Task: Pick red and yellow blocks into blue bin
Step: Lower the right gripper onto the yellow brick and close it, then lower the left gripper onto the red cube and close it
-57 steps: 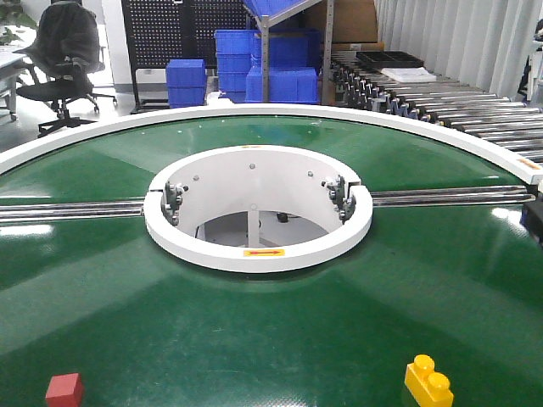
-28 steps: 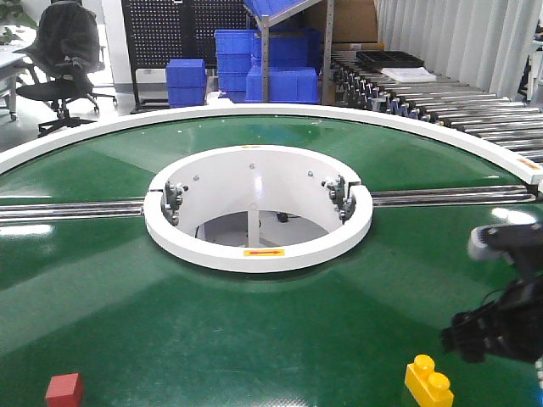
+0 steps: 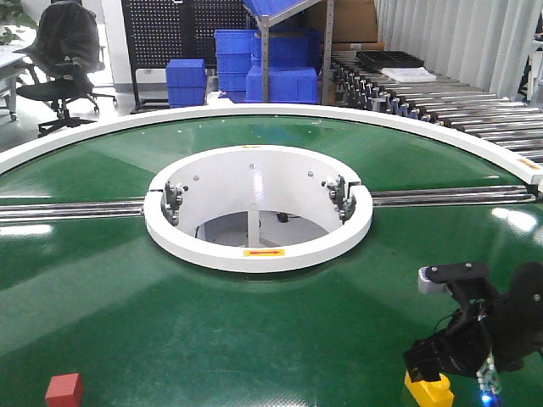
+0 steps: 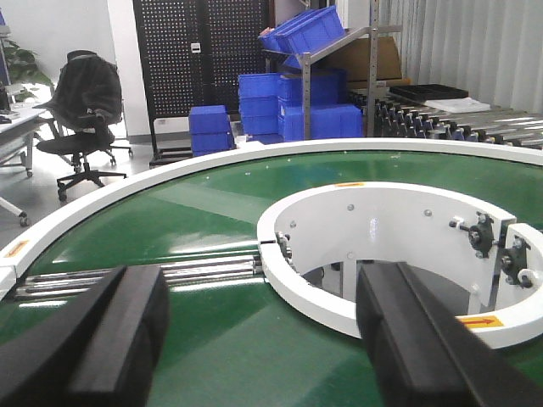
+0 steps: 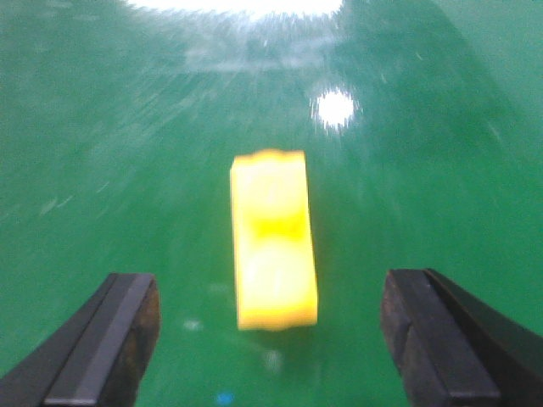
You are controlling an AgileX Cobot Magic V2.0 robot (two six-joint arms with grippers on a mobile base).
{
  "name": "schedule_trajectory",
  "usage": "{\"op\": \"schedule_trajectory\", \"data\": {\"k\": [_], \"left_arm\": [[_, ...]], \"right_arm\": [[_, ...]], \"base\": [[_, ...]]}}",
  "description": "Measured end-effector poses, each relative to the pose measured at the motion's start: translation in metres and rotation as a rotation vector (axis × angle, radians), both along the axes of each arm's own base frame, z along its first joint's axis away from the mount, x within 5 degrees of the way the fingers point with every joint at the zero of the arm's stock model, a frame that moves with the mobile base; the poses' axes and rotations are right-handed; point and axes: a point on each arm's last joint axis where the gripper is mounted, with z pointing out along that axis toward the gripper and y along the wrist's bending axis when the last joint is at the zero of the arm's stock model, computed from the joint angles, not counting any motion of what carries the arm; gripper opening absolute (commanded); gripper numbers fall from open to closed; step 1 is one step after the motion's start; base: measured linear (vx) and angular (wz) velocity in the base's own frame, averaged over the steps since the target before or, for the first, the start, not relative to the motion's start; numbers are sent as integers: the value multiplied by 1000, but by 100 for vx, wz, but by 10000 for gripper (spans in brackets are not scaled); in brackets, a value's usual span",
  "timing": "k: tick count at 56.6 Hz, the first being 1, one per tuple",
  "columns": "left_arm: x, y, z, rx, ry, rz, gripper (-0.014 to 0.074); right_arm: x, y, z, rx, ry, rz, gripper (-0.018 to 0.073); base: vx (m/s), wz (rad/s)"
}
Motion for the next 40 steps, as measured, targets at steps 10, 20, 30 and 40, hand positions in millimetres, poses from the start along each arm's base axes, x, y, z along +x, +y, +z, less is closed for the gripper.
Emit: {"op": "schedule_trajectory", "data": {"k": [10,20,30,40], "left_arm": [[0,0,0,0,1,0,587],[0,0,0,0,1,0,587],[0,0,0,0,1,0,587],[0,0,0,0,1,0,587]], "right_arm": [[13,0,-28,-12,22,5,568],[19,0,-51,-19,56,5,488],[22,0,-58,-26,60,9,90],[21,0,-51,-24,41,8,-14]], "base": [[0,0],[0,0],[0,0],[0,0]]}}
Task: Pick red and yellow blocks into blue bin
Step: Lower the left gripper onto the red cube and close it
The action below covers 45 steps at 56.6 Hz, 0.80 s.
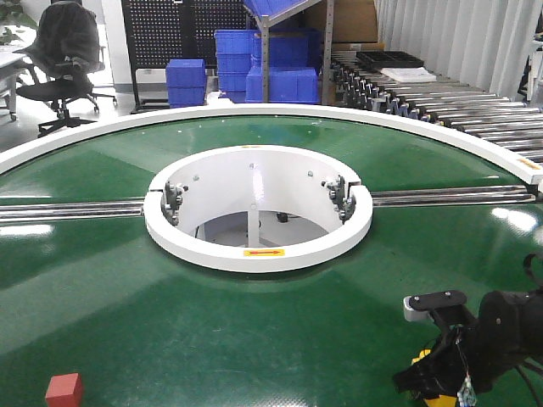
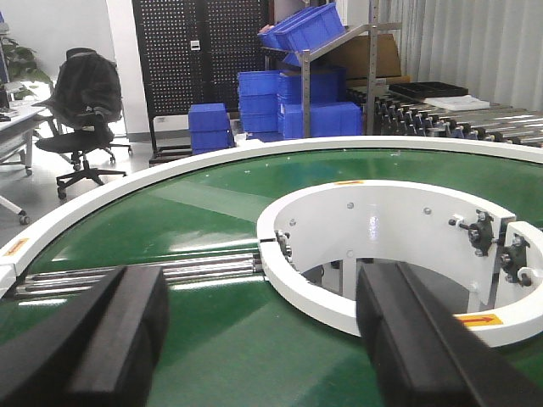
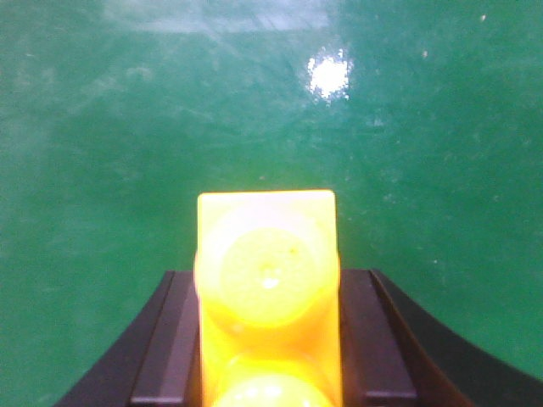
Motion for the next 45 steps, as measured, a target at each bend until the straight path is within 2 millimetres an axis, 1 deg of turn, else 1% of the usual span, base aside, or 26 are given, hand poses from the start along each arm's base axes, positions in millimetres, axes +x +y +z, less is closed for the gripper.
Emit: {"op": "schedule_trajectory", "data": {"k": [5,11,13,19,24,32,38,39,40,45], "left_arm": [[0,0,0,0,4,0,587],[0,-1,-4,1,47,-6,587],[1,-1,-7,1,81,-9,587],[11,-1,-19,9,175,-15,587],[29,-2,-34,11,268,-18,587],[63,-2,-70,13,453,-22,587],[85,-3,-91,-4,576,-28,587],[94,-4,-97,-18,616,-28,587],[98,-4,-101,-23,637,-28,587],[113,-5,-115,-39,709,-27,587]], "right_arm": [[-3,0,14,8,-25,-2,-11],[-8,1,36,26,-69,-18,-11],[-11,1,46,36,-94,-24,-10],[-15,1,61,45,-134,-28,-11],[-17,1,66,47,-148,-28,-11],[-18,2,66,61,-132,-36,-11],[-18,2,66,65,-131,-38,-11],[-18,2,66,65,-131,-38,-11],[-18,2,66,65,-131,-38,-11],[-18,2,66,66,-131,-38,-11]], "base": [[0,0],[0,0],[0,0],[0,0],[0,0],[0,0],[0,0],[0,0],[0,0],[0,0]]}}
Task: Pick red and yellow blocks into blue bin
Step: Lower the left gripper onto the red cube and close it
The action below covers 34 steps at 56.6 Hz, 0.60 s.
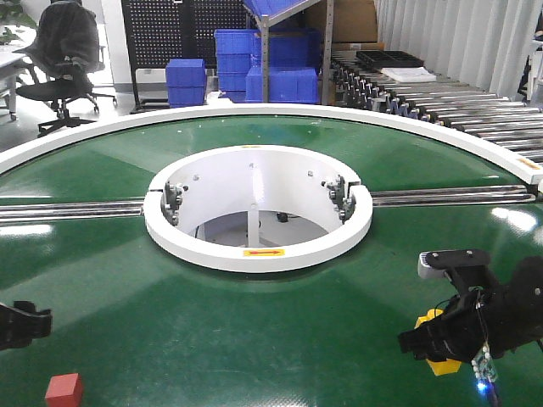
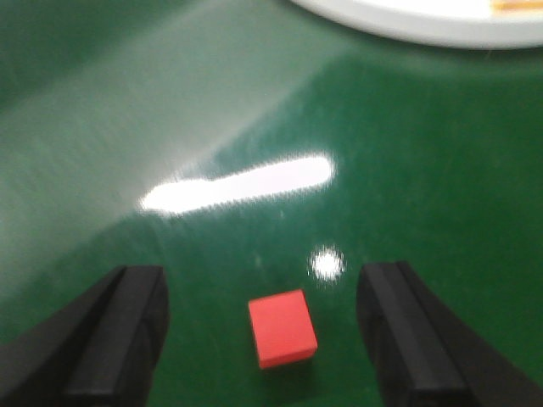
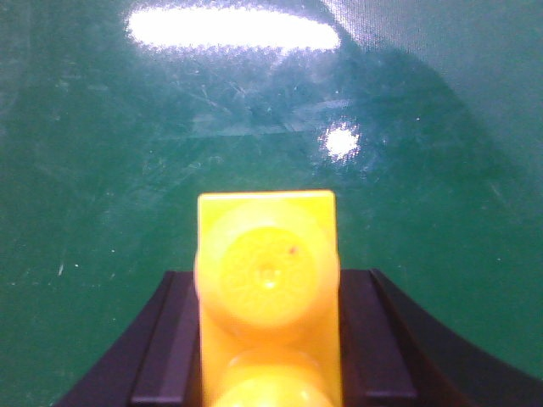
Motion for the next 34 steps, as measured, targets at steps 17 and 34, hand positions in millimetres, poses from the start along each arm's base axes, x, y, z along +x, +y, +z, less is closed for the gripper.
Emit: {"op": "schedule_trajectory", "data": {"k": [17,34], "left_arm": [[35,-2,-64,-72,217,44,587],[44,-2,-102,-77,327,57,587]], "right_arm": [[0,0,0,0,0,0,-11],[0,0,0,0,0,0,-11]], "base": [[0,0],[0,0]]}}
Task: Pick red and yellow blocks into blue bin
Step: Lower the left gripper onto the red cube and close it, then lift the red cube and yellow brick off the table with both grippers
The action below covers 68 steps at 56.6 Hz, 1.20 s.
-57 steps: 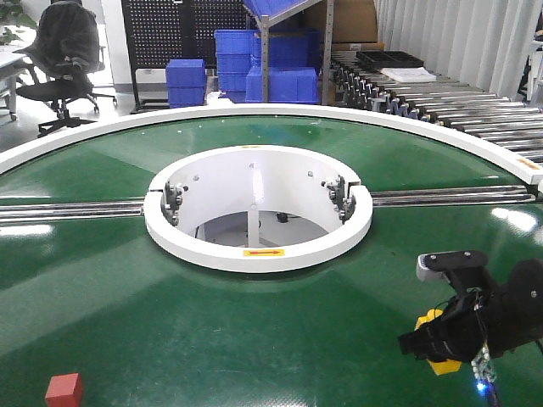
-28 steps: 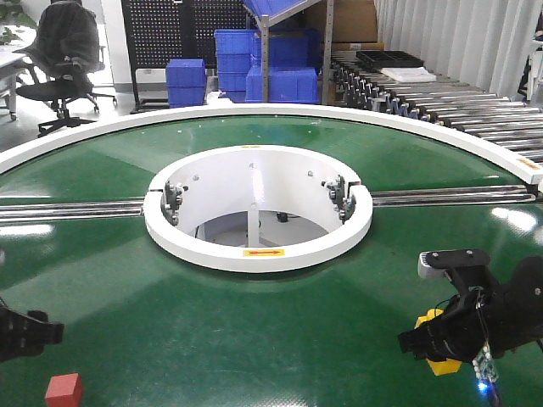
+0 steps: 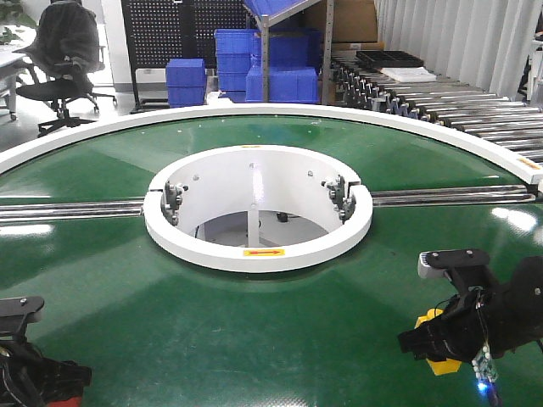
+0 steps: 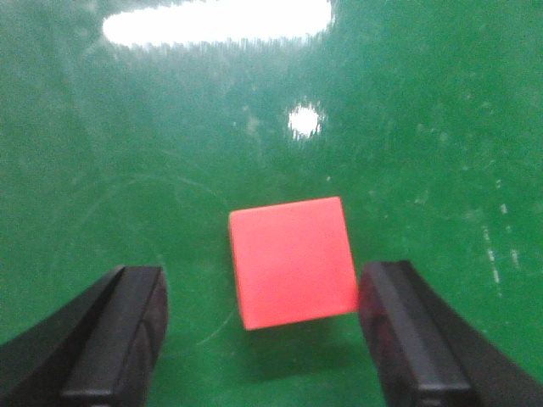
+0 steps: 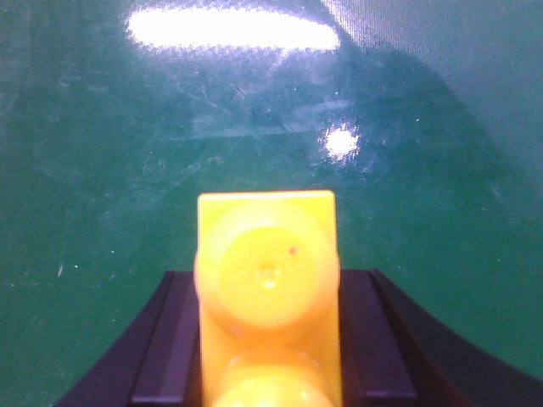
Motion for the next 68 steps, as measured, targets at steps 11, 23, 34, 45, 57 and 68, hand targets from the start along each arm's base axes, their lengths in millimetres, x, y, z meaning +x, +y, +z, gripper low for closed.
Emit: {"op": "schedule_trajectory", "data": {"k": [11,23,34,45,57,68], "left_arm": [[4,1,1,5,-40,7,587],[6,-3,-7,5,-29,0,587],[9,-15,-18,9,-17,-34,587],[11,-19,-27,12,-5,-43,587],[14,-19,-28,15,-20,-41,573],[15,-19,-28,17,-33,-38,471]], "right_arm": [[0,0,0,0,0,0,-11],[0,0,0,0,0,0,-11],[0,0,0,0,0,0,-11],[0,0,0,0,4,1,-11],[-1,0,-1,0,15,3,-11],[-1,0,-1,0,19,3,-11]], "base": [[0,0],[0,0],[0,0],[0,0],[0,0],[0,0]]}}
